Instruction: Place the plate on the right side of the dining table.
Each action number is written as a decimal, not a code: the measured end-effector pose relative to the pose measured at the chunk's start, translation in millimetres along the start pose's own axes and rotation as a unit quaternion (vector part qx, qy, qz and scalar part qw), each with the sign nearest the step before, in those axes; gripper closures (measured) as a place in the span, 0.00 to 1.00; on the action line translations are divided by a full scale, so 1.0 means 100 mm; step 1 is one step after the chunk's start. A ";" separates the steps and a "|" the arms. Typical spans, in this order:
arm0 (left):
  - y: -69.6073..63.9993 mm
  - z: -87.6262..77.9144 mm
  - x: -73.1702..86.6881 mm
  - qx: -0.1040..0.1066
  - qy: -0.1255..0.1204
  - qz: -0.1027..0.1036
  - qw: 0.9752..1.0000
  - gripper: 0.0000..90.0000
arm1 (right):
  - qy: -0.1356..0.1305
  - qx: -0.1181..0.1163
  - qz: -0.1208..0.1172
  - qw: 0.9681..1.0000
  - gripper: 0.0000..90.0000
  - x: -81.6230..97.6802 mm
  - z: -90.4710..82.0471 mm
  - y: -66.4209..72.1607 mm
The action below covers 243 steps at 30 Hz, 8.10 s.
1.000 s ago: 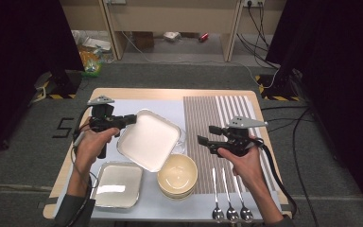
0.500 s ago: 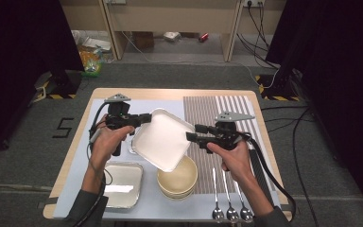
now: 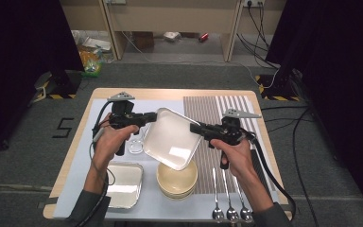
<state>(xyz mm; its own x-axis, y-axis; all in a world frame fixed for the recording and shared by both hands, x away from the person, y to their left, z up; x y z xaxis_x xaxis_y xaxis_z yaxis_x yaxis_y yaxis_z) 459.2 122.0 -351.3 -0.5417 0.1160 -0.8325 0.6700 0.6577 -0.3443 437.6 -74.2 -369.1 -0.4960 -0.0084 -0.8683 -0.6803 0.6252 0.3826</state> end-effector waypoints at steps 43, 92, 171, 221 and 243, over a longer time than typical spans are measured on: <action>0.32 -0.55 0.73 -0.050 0.045 0.003 0.998 0.28 | -0.076 0.077 0.069 0.992 0.86 -0.24 -0.93 -0.97; 1.60 -1.51 2.50 -0.218 0.053 -0.090 0.970 0.23 | -0.025 0.173 0.153 0.973 0.85 0.51 -0.63 -1.87; 1.57 -1.43 2.59 -0.250 0.066 -0.015 0.966 0.20 | 0.145 0.277 0.098 0.945 0.61 1.04 -0.53 -2.19; 1.57 -1.42 2.59 -0.252 0.061 -0.014 0.966 0.20 | 0.222 0.207 -0.124 0.945 0.39 1.42 -0.53 -1.38; 1.57 -1.42 2.59 -0.252 0.060 -0.014 0.966 0.20 | 0.202 0.228 -0.105 0.947 0.49 1.46 -0.38 -1.29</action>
<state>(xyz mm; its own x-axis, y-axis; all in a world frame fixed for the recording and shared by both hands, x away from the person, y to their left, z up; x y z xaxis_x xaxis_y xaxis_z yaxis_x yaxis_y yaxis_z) 351.9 361.3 -559.3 -0.6318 0.1580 -0.7588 0.3382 0.9371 -0.0864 432.4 -186.0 -533.4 -0.6035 -0.4102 -0.6837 -0.5293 0.8474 -0.0413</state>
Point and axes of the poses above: each handheld gripper's, and its own axes: z roughly forward along the jaws, x roughly out of its underside, y roughly to its left, the point moved 8 cm from there along z, roughly forward along the jaws, and after that the axes turned 5 degrees about x, right-handed, at the moved point
